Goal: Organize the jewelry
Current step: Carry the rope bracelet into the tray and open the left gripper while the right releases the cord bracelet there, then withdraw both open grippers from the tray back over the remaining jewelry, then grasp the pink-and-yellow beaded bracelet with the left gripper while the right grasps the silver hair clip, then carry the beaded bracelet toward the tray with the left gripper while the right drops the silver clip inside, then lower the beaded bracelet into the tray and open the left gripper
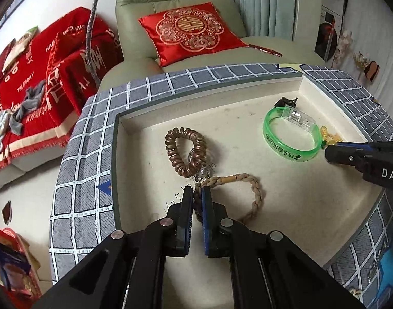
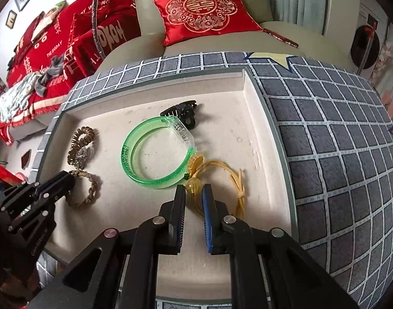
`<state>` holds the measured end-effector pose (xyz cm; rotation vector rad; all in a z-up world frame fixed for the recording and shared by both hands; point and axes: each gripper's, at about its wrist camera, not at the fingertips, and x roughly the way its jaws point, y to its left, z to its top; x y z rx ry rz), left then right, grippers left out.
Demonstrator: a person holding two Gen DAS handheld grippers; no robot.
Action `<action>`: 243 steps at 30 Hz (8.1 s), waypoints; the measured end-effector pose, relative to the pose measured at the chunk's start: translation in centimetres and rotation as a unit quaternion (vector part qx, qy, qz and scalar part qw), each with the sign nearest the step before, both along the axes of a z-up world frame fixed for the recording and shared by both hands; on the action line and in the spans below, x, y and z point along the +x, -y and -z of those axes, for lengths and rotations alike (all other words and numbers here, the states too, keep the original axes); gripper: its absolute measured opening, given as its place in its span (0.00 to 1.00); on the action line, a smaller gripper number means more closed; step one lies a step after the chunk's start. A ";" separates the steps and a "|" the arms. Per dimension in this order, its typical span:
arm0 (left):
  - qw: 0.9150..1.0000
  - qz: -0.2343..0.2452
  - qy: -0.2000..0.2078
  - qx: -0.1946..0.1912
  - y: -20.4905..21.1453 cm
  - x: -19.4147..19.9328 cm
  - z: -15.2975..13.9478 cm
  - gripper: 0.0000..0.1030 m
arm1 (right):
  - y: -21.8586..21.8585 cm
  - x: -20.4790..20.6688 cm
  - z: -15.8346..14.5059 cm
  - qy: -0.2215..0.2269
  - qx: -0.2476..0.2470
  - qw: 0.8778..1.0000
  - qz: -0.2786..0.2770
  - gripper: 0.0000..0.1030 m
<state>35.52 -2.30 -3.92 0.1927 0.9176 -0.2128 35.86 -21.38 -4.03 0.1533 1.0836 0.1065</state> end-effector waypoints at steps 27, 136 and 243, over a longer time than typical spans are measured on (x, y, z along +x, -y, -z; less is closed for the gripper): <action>0.997 -0.031 0.066 -0.012 -0.2 -1.3 -2.4 1.00 | 1.9 -4.4 -5.4 0.064 0.061 0.995 0.041 0.65; 0.990 0.010 0.005 -0.143 -3.8 -14.7 -4.8 0.23 | 2.4 -20.7 -2.7 0.037 0.056 0.996 0.067 0.24; 0.998 -0.042 0.024 -0.043 -0.1 -0.3 -1.3 0.24 | 2.3 -4.4 -4.2 0.059 0.078 0.995 0.036 0.64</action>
